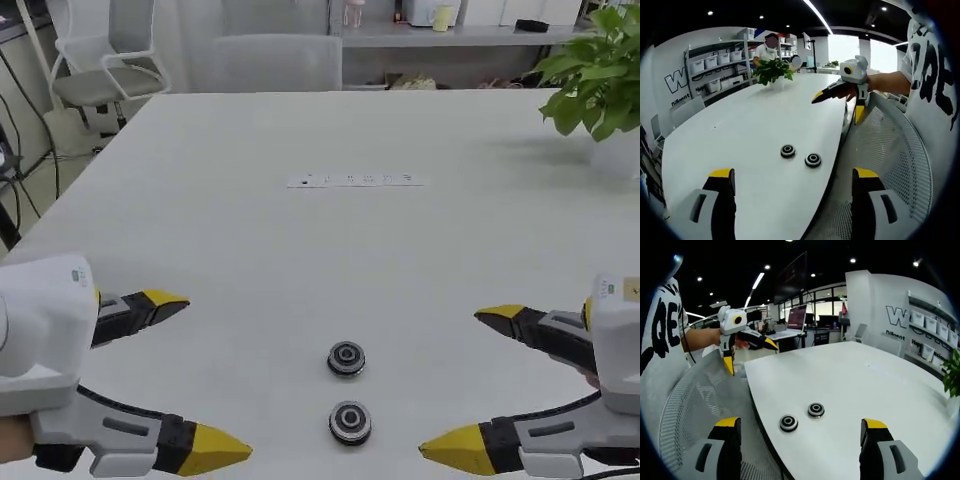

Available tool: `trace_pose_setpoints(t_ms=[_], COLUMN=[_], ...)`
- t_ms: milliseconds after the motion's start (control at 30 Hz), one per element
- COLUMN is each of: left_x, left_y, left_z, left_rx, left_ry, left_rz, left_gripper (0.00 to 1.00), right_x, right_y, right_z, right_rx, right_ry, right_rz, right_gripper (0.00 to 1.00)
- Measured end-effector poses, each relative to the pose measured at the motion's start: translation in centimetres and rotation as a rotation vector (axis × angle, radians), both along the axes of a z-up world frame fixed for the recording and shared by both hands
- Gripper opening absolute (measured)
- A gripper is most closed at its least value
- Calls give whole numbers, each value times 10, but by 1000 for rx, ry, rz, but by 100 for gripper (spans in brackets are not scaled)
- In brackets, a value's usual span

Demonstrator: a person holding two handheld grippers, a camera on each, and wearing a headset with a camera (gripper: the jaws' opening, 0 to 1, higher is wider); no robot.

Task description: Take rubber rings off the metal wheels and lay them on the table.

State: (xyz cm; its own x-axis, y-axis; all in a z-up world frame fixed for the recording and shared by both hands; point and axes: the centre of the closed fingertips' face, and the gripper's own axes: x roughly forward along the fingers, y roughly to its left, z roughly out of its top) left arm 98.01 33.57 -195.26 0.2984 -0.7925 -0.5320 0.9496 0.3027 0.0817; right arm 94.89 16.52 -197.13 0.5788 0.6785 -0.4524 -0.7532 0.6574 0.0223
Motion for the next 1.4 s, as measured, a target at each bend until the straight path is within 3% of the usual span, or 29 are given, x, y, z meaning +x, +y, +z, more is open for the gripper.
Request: trace_pose_setpoints(t_ms=[300,600,800,1000,1400], left_x=[6,8,11,0,-1], left_y=[-7,-14,-25,-38,-48], left_z=[4,-3,-6,-19,-33], left_rx=[-12,9,0,35,46], left_ry=[-3,-2,0,19,49], left_rz=[-12,-42,-65,-141,-188], left_gripper=[93,92,89,88,80], right_x=[6,11,9,8,12], right_y=[3,13,22,28,35], right_z=[3,-5,-15,-28,-48], right_rx=[2,-28,-51,-64,-89], right_ry=[-24,-27,-17,4,34], right_rz=[34,84,131,160,213], right_gripper=[98,96,90,85,74])
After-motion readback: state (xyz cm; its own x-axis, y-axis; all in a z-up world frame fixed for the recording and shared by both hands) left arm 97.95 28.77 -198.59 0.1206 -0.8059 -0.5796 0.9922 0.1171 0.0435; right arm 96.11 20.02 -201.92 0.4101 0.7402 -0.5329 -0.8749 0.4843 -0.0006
